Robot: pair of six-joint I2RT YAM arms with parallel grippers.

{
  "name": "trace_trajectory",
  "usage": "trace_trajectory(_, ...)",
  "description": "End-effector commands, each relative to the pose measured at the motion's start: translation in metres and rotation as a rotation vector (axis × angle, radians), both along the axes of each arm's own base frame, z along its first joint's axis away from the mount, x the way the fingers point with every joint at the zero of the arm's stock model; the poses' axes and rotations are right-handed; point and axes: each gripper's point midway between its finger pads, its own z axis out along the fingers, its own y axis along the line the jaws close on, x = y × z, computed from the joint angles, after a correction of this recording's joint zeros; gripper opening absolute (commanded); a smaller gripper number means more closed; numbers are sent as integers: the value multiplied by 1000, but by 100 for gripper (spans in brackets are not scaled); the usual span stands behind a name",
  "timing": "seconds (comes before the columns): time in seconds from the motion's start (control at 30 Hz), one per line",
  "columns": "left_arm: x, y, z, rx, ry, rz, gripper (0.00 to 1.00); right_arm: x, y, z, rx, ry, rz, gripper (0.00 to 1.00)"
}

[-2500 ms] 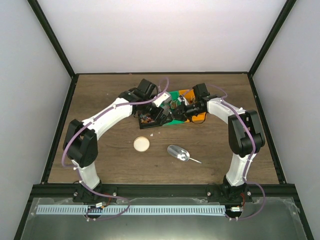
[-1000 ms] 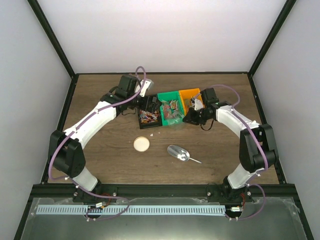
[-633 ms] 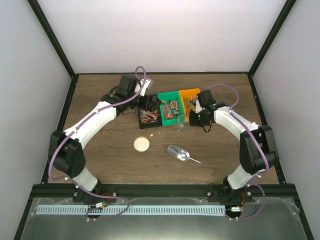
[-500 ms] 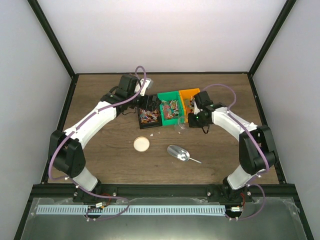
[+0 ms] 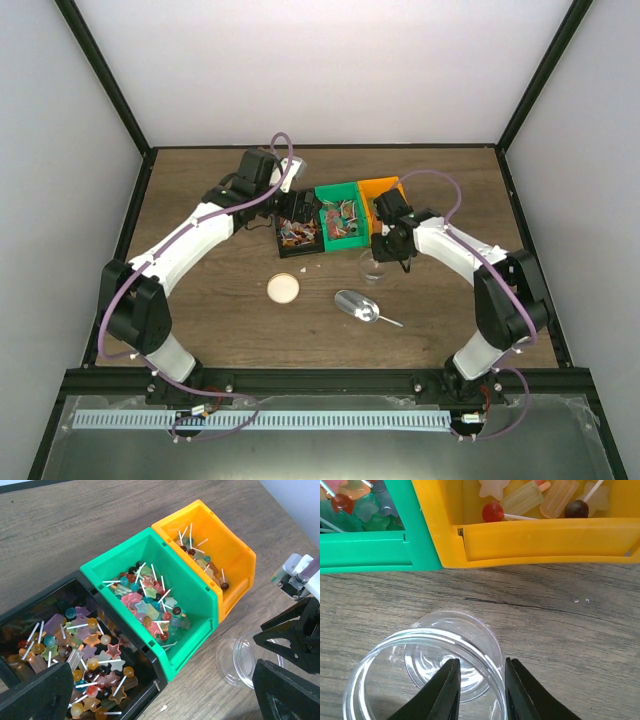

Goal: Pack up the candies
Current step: Place the packing bottle at the center of the board, then move the packing bottle to the center of the board.

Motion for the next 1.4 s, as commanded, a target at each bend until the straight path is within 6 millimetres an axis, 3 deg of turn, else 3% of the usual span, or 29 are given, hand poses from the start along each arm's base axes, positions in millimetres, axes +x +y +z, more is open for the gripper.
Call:
trace_trajectory(0.0,0,-3,-8,1,5,-9,100,8,6,23,36,-58,-12,28)
trace_trajectory(0.17,1,-4,-10,-2,7,-6,100,16,8,49,89,-139,-51,28)
trace_trajectory(0.27,-1,-4,-11,-4,14,-8,100,20,-7,54,84,-151,-127,30)
trace_trajectory(0.43,-3,-2,-11,-8,17,-5,100,16,-47,31,87,-73,-269,27)
trace_trajectory(0.6,-4,-1,-3,-11,1,1,100,4,-58,1,81,9,-271,22)
trace_trajectory(0.93,-4,-2,-11,-14,29,7,100,-8,-27,-33,144,122,-159,20)
trace_trajectory(1.37,-9,2,-22,1,58,20,100,-4,27,-33,182,149,-18,21)
